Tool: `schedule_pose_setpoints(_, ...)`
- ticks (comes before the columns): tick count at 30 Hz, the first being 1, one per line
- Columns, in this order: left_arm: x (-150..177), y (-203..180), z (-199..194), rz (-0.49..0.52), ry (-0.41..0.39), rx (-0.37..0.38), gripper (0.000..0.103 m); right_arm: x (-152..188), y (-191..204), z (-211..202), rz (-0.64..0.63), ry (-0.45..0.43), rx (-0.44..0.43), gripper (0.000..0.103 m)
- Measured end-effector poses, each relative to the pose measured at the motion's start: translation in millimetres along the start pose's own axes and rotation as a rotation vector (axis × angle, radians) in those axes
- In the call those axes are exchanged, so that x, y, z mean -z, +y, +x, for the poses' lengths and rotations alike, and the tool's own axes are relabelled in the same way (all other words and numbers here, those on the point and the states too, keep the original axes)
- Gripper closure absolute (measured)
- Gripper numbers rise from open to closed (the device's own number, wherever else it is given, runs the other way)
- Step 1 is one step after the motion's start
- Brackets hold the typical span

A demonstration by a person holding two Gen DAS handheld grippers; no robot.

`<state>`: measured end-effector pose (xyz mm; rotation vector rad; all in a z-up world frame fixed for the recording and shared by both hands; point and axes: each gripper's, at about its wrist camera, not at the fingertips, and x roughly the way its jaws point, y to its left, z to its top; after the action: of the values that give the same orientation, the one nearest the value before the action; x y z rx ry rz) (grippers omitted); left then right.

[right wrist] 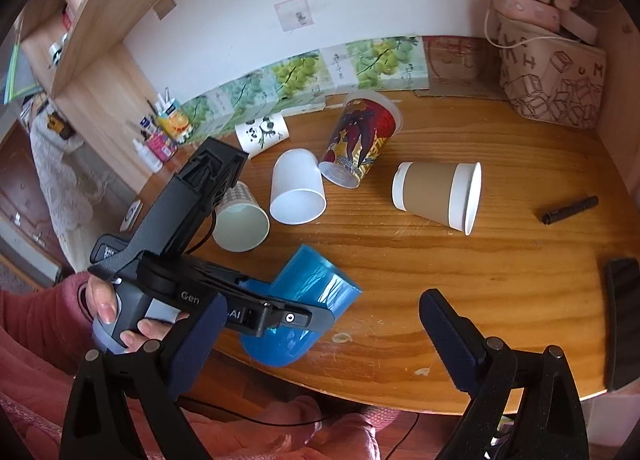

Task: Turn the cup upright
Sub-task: 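Carry the blue cup with the left gripper toward the right gripper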

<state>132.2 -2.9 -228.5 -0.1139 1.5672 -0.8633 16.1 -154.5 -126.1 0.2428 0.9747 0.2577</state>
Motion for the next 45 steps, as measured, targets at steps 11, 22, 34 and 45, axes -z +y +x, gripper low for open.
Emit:
schedule_pose_setpoints(11, -1.5, -5.0, -6.5, -0.047, -0.059, -0.041, 0.023, -0.7, -17.3, -0.4, -0.027, 0.017, -0.052, 0.005)
schedule_pose_setpoints(22, -4.9, -3.4, -25.4, -0.031, -0.062, -0.116, 0.02, 5.3, -29.0, 10.0, 0.097, 0.044, -0.073, 0.005)
schedule_pose_setpoints(34, 8.0, -3.4, -69.5, 0.103, -0.096, -0.23, 0.02, 6.3, -7.1, 17.0, 0.225, 0.015, -0.052, 0.005)
schedule_pose_setpoints(45, 17.2, 5.2, -117.4, 0.186, -0.204, -0.294, 0.02, -1.3, 24.2, 32.0, 0.358, -0.051, -0.007, 0.005)
